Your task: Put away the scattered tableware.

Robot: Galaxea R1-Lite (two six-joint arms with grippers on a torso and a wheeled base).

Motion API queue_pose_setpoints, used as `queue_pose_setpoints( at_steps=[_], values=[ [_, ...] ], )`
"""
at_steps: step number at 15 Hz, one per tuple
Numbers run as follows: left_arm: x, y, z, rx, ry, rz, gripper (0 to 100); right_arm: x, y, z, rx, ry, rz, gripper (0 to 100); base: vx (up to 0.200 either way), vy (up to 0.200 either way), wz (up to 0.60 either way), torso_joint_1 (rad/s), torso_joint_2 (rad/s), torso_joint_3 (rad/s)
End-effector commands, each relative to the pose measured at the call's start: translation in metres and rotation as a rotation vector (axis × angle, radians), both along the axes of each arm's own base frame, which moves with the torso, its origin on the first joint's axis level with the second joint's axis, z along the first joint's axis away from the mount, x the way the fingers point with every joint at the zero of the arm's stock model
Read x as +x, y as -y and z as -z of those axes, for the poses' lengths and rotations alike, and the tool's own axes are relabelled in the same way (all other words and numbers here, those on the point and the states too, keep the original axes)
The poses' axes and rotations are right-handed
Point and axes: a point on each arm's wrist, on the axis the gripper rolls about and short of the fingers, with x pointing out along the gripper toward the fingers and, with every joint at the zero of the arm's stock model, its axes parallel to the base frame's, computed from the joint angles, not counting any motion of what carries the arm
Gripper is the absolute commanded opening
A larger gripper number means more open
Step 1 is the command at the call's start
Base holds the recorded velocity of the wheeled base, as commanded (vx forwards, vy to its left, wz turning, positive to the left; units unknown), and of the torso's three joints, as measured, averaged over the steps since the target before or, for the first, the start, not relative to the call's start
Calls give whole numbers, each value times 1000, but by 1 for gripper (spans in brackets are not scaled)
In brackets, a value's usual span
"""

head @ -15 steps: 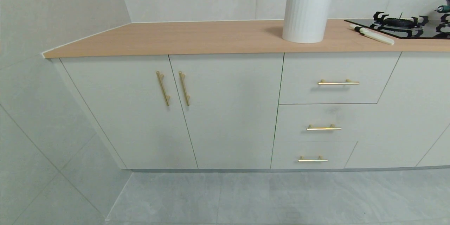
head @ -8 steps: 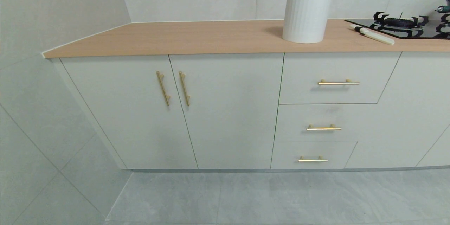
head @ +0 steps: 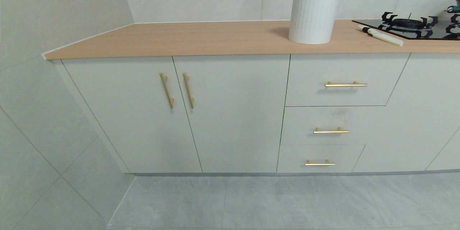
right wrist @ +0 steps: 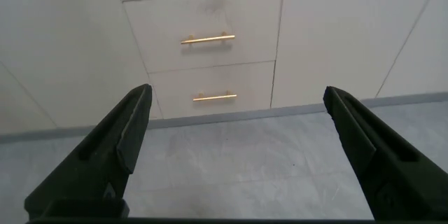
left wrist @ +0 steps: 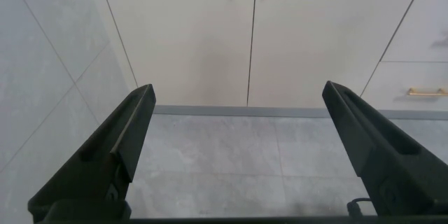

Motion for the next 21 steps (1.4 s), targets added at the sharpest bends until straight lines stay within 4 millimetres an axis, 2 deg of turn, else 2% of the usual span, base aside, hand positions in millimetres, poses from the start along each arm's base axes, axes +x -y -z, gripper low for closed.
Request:
queue_pose_setpoints(
  at_steps=[1,12,21],
  values=[
    [0,0,0,0,0,-2,100,0,0,1,-17,-10,-5,100,0,0,0,0,0,0],
    [0,0,0,1,0,0,100,0,0,0,3,-6,-7,100,0,0,0,0,0,0],
    [0,0,0,0,0,0,100,0,0,0,5,-5,-7,100,200,0,0,4,1,2]
  ],
)
